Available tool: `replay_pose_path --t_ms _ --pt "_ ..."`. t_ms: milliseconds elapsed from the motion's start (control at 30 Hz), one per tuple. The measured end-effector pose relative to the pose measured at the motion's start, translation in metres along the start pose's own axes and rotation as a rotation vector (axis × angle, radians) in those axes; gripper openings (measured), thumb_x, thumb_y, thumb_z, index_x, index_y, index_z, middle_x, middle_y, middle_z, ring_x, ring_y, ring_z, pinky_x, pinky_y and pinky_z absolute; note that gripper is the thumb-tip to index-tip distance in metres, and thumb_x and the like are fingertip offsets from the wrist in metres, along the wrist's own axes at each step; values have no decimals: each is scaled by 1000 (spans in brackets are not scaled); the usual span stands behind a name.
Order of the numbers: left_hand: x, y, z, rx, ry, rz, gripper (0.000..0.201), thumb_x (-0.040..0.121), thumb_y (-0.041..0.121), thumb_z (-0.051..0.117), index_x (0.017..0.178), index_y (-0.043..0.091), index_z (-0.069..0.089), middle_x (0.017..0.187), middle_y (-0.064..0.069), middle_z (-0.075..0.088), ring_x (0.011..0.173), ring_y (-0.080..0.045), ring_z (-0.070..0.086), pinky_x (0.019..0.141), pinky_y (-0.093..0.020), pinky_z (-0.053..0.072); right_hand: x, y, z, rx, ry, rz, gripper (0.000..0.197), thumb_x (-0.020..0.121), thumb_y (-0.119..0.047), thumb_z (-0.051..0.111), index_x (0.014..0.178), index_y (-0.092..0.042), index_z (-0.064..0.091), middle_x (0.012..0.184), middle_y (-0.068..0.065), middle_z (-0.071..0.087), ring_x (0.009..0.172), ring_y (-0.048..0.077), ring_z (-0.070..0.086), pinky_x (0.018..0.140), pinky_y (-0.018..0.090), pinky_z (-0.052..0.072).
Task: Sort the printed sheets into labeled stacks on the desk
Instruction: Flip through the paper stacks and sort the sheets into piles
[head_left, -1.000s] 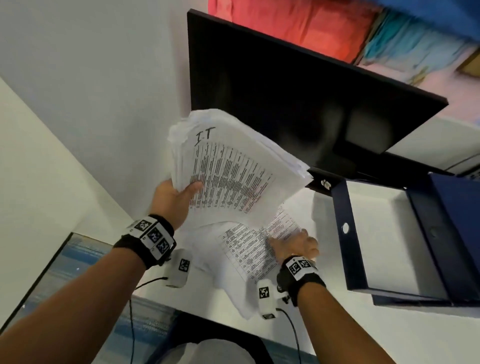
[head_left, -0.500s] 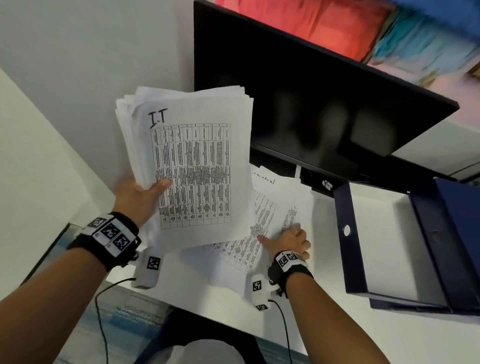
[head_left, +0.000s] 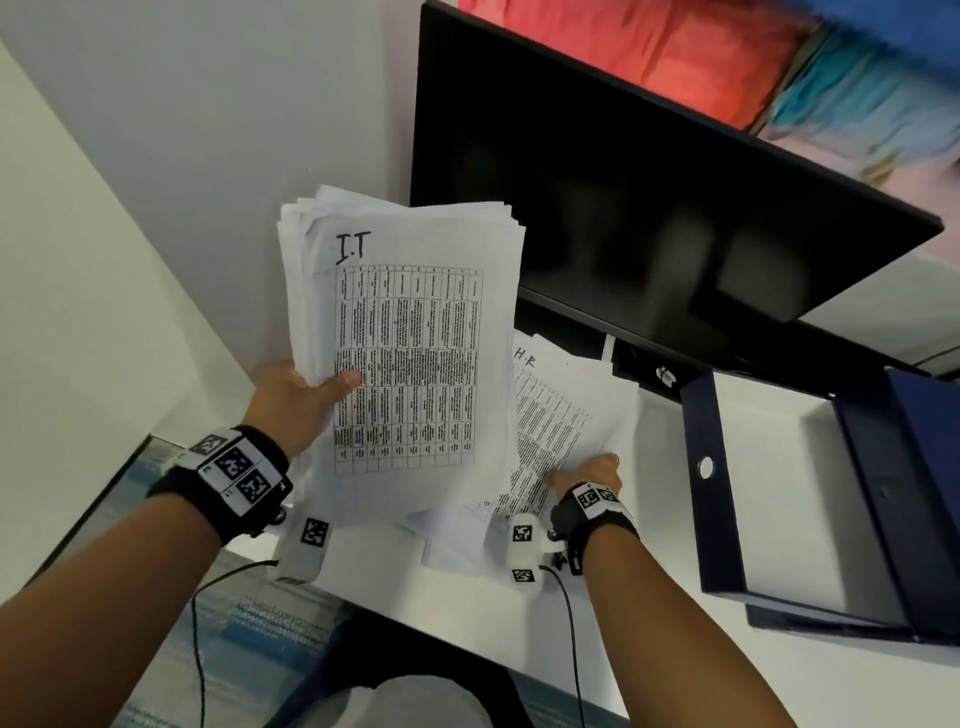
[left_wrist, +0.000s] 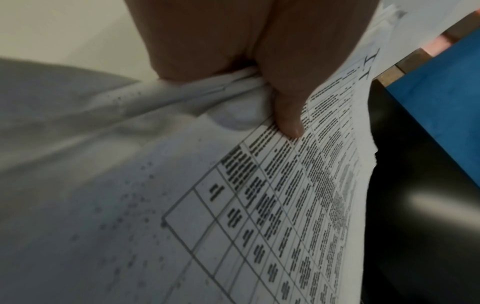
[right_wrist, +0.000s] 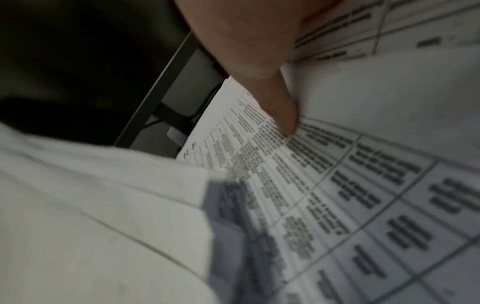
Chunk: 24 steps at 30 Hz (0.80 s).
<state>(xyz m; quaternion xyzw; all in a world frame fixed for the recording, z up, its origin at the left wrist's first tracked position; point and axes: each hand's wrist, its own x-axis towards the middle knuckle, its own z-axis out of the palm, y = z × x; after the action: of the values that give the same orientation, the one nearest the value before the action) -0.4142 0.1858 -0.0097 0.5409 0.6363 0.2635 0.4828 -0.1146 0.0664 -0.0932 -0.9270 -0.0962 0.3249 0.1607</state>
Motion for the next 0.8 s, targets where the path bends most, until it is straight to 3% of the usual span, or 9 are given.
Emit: replay_pose_path --t_ms 100,167,267,333,467,567,633,700,800 --pt "2 -5 3 8 -58 -1 34 83 42 72 86 10 61 77 -7 64 72 -22 62 64 -28 50 -15 -3 -16 44 72 -151 46 79 -17 78 116 -4 54 115 19 65 102 34 65 84 36 55" --pt "5 -11 10 14 -121 -58 40 81 43 73 97 7 64 86 -8 69 79 -25 67 71 -35 55 -34 -8 -36 -4 157 -331 22 87 -17 69 102 -6 57 103 18 68 94 35 67 81 40 57" --pt "11 -28 23 79 -185 -163 34 84 32 74 102 5 62 88 -3 68 78 -19 65 79 -37 54 -69 -24 -80 -165 302 -528 20 94 -21 61 106 -5 58 102 16 67 95 37 65 74 38 54" --pt "16 -41 32 209 -204 -198 44 82 38 75 101 0 63 92 -10 71 81 -27 68 84 -42 56 -93 -37 -113 -206 445 -634 22 94 -22 60 109 -5 57 100 20 66 94 40 63 71 39 49" --pt "19 -52 47 319 -245 -246 58 79 44 76 109 -4 62 101 -15 70 88 -32 67 81 -41 56 -130 -59 -169 -31 675 -842 16 90 -18 63 95 -4 58 83 20 65 79 37 60 63 29 32" --pt "16 -52 58 358 -293 -261 68 79 49 74 117 -5 59 108 -15 68 90 -30 64 75 -34 51 -135 -74 -184 188 567 -885 18 83 -15 71 96 -5 64 80 2 59 74 19 55 63 22 37" --pt "13 -49 63 383 -299 -206 58 85 40 70 121 -4 59 115 -14 66 94 -25 61 76 -30 45 -120 -76 -167 272 435 -868 21 80 -15 76 98 -7 68 82 -1 62 75 16 60 63 20 42" --pt "13 -49 66 341 -306 -141 31 93 22 61 114 0 64 112 -12 67 94 -21 58 78 -27 41 -94 -68 -130 288 238 -747 25 79 -16 79 101 -8 69 86 1 68 78 19 66 66 23 49" --pt "11 -51 59 126 -279 -203 14 91 18 62 90 7 71 90 -9 73 83 -25 68 75 -31 54 -47 -43 -60 233 -22 -516 34 77 -19 82 105 -11 66 96 4 72 85 21 69 72 27 55"
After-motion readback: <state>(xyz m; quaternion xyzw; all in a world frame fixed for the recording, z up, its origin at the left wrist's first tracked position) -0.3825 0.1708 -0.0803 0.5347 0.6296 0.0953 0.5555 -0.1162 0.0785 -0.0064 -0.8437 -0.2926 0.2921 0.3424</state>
